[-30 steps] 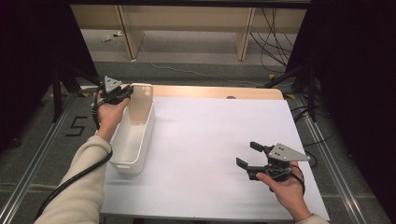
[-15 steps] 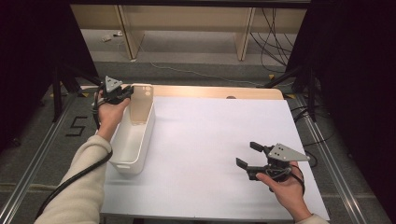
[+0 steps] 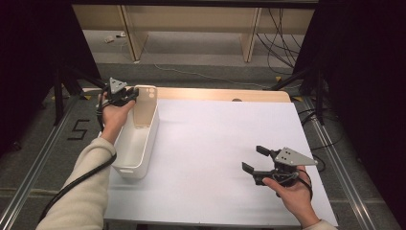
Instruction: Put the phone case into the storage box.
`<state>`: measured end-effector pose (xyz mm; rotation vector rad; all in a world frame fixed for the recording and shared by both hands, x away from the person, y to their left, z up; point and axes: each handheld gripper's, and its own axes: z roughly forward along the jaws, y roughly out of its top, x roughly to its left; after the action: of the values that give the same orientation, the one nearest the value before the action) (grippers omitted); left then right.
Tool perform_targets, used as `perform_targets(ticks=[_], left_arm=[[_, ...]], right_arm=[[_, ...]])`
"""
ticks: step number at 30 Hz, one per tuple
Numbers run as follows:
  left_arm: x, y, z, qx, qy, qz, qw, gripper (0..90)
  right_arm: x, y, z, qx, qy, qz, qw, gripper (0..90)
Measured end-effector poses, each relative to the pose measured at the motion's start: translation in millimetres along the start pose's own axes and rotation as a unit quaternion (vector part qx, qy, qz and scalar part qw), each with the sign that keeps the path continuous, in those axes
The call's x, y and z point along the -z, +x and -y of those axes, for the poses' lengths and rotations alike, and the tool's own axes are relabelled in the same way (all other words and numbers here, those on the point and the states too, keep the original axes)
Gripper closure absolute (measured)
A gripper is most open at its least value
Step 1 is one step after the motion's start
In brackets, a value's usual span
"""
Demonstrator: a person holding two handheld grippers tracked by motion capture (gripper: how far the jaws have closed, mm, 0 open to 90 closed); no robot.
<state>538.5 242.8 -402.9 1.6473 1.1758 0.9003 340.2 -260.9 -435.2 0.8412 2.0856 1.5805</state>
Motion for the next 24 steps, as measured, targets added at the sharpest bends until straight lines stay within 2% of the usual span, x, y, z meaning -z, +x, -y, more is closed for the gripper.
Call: perform_targets(ticks=[2, 3, 5, 6, 7, 11, 16, 18, 22, 24], left_arm=[[-1.7, -0.3, 0.4, 0.003, 0.002, -0.002, 1.0, 73.6], [-2.3, -0.2, 0.5, 0.002, 0.002, -0.002, 1.0, 73.2], [-3.2, -0.4, 0.3, 0.002, 0.007, -0.004, 1.0, 72.2], [-3.9, -0.6, 0.1, 0.003, 0.011, -0.002, 0.9999, 71.0], [-4.6, -0.9, -0.2, 0.003, 0.012, -0.001, 0.9999, 69.3], [-6.6, -2.1, -1.9, 0.003, 0.017, 0.001, 0.9998, 64.0], [-9.5, -4.1, -3.6, 0.004, 0.029, 0.005, 0.9995, 52.8], [-10.4, -5.5, -4.2, 0.003, 0.032, 0.006, 0.9995, 47.8], [-11.1, -7.7, -5.6, -0.004, 0.037, 0.001, 0.9993, 41.4], [-11.1, -9.3, -7.0, -0.021, 0.039, -0.002, 0.999, 38.5]], right_arm=[[-0.5, -0.6, 0.5, 0.004, -0.001, 0.002, 1.0, 18.5], [0.0, 1.1, 0.7, -0.009, 0.006, -0.002, 0.9999, 18.5], [0.1, 1.1, 0.7, -0.009, 0.006, -0.002, 0.9999, 18.5], [-0.1, -0.1, 0.5, 0.0, 0.002, 0.001, 1.0, 18.5], [0.4, 1.0, 0.6, -0.009, 0.008, -0.002, 0.9999, 18.5], [-0.6, 1.3, 1.3, -0.012, 0.005, -0.003, 0.9999, 18.5], [-1.8, 1.5, 1.7, -0.014, 0.0, -0.005, 0.9999, 18.5], [-0.6, 0.9, 1.5, -0.01, 0.007, 0.002, 0.9999, 18.5], [-0.7, 1.4, 1.4, -0.014, 0.007, 0.002, 0.9999, 18.5], [-0.8, 1.2, 1.5, -0.014, 0.008, -0.001, 0.9999, 18.5]])
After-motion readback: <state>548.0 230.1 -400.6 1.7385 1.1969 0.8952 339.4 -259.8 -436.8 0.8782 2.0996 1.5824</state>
